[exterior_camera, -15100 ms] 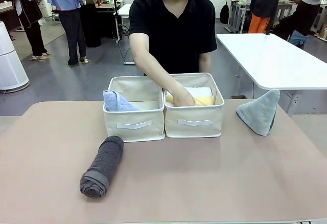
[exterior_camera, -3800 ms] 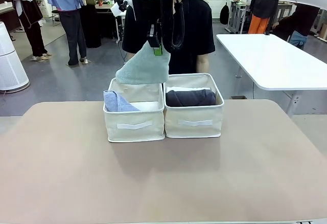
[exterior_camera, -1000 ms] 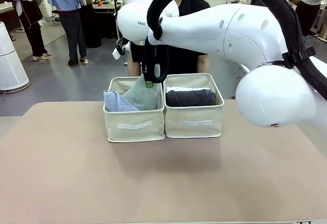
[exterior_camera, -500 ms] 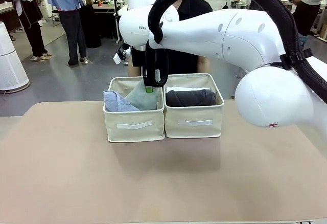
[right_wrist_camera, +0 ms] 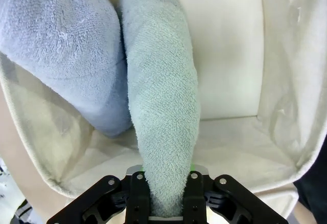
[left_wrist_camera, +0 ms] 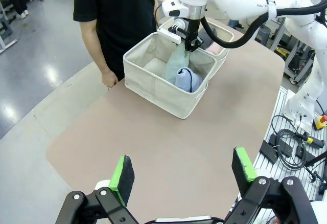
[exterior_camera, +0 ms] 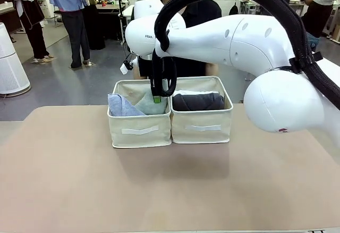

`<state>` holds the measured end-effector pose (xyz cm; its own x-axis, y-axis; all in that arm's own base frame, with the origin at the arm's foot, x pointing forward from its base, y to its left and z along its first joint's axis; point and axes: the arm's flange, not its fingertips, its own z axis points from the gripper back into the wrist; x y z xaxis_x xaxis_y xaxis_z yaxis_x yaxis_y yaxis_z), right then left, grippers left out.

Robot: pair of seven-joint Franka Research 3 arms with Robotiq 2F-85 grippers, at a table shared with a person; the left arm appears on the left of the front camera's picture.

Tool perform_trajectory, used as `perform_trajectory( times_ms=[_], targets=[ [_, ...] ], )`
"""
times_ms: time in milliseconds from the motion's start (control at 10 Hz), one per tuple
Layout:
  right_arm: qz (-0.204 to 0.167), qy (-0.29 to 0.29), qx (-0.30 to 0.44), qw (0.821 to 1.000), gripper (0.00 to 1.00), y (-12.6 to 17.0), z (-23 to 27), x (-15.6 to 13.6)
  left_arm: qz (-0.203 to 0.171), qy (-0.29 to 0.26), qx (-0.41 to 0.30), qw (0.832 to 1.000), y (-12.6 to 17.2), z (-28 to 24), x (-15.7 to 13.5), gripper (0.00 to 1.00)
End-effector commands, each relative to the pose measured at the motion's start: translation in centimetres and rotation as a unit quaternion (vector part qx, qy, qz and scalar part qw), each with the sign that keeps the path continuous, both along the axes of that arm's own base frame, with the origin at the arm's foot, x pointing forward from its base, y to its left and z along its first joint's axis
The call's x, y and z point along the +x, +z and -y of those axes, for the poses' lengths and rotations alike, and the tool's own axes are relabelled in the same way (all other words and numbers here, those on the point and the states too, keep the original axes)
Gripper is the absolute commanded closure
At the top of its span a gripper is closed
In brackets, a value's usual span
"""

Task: Sort the towels based on their folding style.
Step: Pick up another triangle-folded towel from the table and place it in the left Fabric basket.

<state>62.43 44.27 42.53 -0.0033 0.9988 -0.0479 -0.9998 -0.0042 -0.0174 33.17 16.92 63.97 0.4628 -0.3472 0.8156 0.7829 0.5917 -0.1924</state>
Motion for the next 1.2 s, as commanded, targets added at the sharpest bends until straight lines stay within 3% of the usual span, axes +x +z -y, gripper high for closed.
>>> perform_trajectory(
  times_ms=[0, 900, 1000, 1100],
  targets=[
    [-0.009, 0.01, 0.005, 1.0, 0.76, -0.14, 0.14, -0.28, 0.012, -0.01, -0.001, 1.0, -0.13, -0.21, -0.09, 0.0],
    [-0.002, 0.007, 0.004, 1.0, 0.76, 0.0, 0.09, -0.25, 0.012, -0.01, -0.001, 1.0, -0.13, -0.21, -0.09, 0.0],
    [-0.003, 0.009, 0.004, 1.0, 0.65, 0.01, 0.1, -0.27, 0.012, -0.01, -0.001, 1.0, -0.13, -0.21, -0.09, 0.0],
    [-0.004, 0.009, 0.004, 1.0, 0.27, 0.05, 0.14, -0.28, 0.012, -0.01, -0.001, 1.0, -0.13, -0.21, -0.09, 0.0]
  ],
)
